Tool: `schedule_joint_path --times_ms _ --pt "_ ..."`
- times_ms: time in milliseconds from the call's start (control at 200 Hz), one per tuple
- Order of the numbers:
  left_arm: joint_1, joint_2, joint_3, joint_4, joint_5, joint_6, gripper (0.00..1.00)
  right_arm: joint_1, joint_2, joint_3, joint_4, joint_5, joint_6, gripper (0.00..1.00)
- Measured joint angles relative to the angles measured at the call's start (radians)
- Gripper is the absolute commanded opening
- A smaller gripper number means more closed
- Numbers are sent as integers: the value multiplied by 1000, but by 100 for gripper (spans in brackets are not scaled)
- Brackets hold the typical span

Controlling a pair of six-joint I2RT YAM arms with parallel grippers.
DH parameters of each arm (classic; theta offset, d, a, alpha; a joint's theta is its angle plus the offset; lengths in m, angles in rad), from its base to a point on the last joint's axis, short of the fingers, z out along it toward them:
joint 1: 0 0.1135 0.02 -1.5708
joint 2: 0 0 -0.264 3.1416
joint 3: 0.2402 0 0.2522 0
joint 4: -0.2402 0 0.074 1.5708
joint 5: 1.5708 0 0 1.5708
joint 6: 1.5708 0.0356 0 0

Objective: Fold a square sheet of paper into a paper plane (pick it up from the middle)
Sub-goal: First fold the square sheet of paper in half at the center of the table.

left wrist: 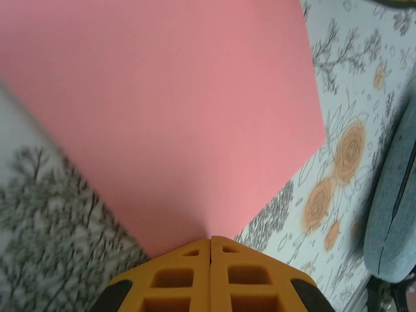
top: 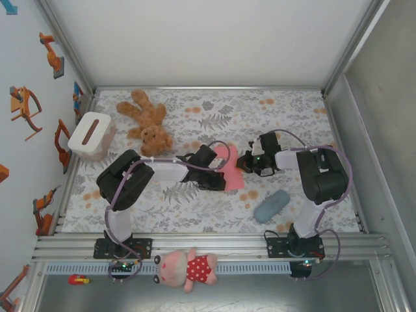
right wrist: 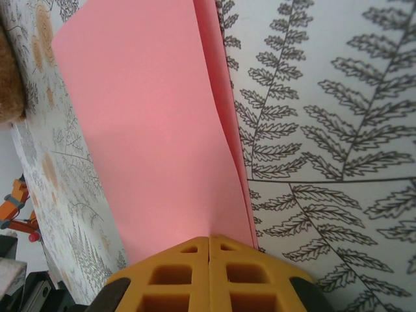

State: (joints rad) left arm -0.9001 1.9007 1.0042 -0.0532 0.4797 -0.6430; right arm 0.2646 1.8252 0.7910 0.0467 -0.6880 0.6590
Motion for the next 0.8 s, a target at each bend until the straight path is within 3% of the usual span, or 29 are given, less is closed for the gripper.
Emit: schedule_joint_path --times_ms 471,636,801 --pt "25 -190 -95 -85 -51 -21 0 11 -21 -3 18 21 66 0" --pt "99 -226 -85 10 -85 -84 8 64 -39 19 0 124 142 0" --pt "135 -129 -6 48 -102 -135 16 90 -51 39 -13 198 195 0"
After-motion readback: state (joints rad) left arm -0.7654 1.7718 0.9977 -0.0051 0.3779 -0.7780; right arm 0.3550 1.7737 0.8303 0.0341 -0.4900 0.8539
